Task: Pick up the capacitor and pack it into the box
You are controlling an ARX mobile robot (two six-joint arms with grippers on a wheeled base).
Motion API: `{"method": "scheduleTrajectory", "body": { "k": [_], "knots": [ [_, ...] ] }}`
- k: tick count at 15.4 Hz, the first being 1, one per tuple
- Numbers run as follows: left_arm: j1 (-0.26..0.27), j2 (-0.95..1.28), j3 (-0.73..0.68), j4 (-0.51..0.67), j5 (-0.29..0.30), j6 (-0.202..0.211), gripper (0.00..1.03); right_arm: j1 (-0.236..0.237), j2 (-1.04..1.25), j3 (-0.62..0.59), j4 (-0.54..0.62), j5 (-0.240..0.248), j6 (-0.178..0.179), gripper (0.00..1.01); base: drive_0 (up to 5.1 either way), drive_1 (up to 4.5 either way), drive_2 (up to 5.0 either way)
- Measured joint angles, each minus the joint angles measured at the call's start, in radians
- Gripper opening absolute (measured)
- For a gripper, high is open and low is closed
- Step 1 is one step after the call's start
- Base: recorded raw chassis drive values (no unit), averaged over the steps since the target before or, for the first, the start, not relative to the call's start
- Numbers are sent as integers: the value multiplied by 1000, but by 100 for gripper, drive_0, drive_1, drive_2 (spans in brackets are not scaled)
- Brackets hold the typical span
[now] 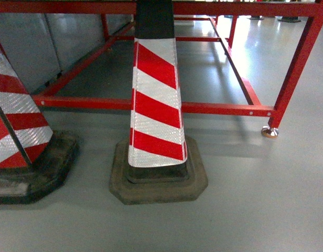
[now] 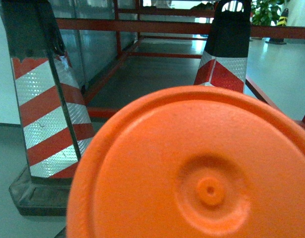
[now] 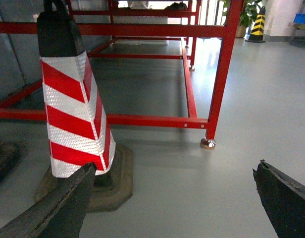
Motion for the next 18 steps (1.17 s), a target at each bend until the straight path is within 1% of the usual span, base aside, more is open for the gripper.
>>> {"method": "scheduleTrajectory", "body": {
  "k": [2,18],
  "knots": [
    [0,0,0,2,1,0,44,0,0,0,1,0,0,98,1,407,-405],
    [0,0,0,2,1,3,44,0,0,0,2,0,-1,98,0,0,0]
  ]
}}
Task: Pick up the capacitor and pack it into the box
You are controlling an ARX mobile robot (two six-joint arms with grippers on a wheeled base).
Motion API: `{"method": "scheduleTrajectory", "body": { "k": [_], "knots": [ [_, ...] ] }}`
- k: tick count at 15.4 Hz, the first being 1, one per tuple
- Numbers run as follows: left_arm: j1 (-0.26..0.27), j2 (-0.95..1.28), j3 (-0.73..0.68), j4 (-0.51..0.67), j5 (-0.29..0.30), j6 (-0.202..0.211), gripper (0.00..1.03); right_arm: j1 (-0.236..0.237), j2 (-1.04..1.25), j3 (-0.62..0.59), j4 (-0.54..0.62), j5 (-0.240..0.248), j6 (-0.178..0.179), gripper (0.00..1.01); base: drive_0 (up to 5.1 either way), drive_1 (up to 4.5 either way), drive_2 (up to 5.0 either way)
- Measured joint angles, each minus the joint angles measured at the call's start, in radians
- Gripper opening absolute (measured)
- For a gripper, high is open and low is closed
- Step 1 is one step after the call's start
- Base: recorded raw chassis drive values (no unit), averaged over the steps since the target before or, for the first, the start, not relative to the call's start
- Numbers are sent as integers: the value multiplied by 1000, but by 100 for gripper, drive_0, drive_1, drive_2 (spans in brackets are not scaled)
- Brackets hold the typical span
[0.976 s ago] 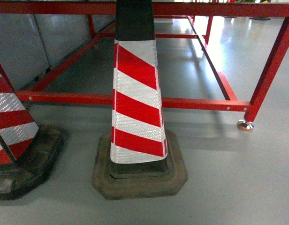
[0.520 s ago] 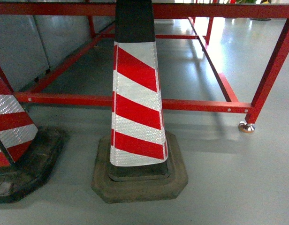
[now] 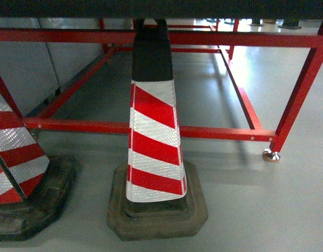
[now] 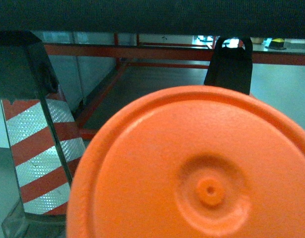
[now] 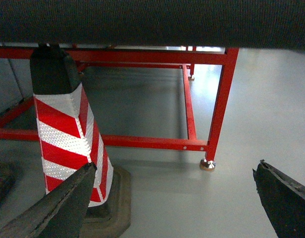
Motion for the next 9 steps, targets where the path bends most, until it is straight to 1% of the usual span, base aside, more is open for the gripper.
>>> {"method": "scheduleTrajectory", "body": {
  "k": [4,9],
  "knots": [
    [0,0,0,0,1,7,44,0,0,0,-1,1,2,98,0,0,0],
    [0,0,0,0,-1,6,44,0,0,0,-1,-1,0,98,0,0,0]
  ]
}}
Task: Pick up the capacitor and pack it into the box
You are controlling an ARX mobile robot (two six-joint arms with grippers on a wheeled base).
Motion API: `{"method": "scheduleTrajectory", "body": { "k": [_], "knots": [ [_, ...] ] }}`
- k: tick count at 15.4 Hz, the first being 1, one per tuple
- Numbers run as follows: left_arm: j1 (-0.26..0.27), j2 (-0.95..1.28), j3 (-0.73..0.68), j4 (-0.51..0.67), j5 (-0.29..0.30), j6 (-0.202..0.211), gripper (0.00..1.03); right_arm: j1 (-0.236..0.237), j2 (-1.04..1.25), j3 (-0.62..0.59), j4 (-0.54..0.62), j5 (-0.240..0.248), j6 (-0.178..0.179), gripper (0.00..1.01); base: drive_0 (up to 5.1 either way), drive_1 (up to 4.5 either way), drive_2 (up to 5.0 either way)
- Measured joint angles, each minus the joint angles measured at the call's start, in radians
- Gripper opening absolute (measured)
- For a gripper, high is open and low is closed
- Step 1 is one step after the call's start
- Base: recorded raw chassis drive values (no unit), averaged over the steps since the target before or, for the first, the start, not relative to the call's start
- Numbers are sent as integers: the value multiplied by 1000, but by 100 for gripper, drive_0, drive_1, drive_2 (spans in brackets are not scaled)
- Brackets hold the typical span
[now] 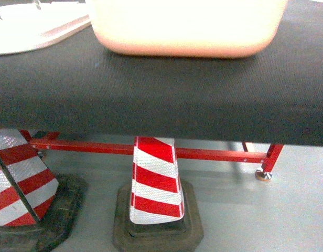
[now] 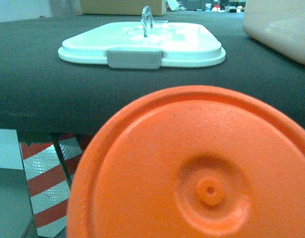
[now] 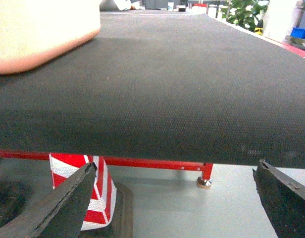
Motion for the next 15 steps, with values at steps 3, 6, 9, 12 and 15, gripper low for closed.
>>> {"method": "scheduleTrajectory", "body": {
  "k": [3,6,9,12,15],
  "knots": [
    [0,0,0,1,0,0,44,0,0,0,0,1,0,98,0,0,0],
    [0,0,0,0,0,1,44,0,0,0,1,0,0,98,0,0,0],
    [0,0,0,1,-1,1,44,0,0,0,0,1,1,98,0,0,0],
    [0,0,0,0,2,1,44,0,0,0,0,2,2,98,0,0,0],
    [0,0,0,7,1,0,44,0,0,0,10,1,1,98,0,0,0]
  ]
}}
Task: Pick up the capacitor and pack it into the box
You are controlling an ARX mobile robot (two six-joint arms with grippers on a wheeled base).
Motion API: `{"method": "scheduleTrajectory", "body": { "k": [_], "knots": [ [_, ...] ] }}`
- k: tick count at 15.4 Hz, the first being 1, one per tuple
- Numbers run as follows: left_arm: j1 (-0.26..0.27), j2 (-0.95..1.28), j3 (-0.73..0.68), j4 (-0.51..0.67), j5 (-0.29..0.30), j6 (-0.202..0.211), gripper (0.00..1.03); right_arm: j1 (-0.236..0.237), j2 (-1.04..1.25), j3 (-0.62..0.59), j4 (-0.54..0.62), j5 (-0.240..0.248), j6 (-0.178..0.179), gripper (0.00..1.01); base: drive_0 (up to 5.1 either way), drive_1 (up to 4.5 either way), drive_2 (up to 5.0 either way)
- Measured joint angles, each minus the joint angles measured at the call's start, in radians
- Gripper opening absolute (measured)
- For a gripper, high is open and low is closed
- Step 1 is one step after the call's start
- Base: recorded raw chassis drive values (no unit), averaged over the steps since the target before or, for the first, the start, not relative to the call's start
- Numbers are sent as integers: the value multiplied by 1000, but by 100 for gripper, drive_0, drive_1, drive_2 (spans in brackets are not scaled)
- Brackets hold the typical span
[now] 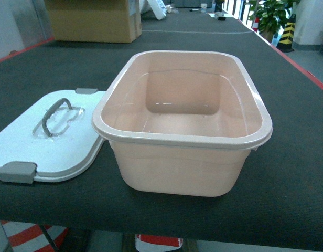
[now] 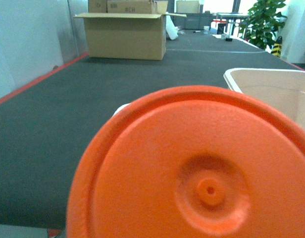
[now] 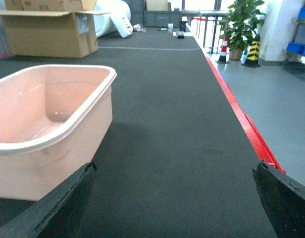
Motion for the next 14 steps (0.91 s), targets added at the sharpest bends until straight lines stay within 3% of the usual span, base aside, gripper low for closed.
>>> {"method": "scheduleTrajectory", "body": {
  "k": [14],
  "knots": [
    [0,0,0,-6,0,0,44,0,0,0,-9,0,0,98,0,0,0]
  ]
}}
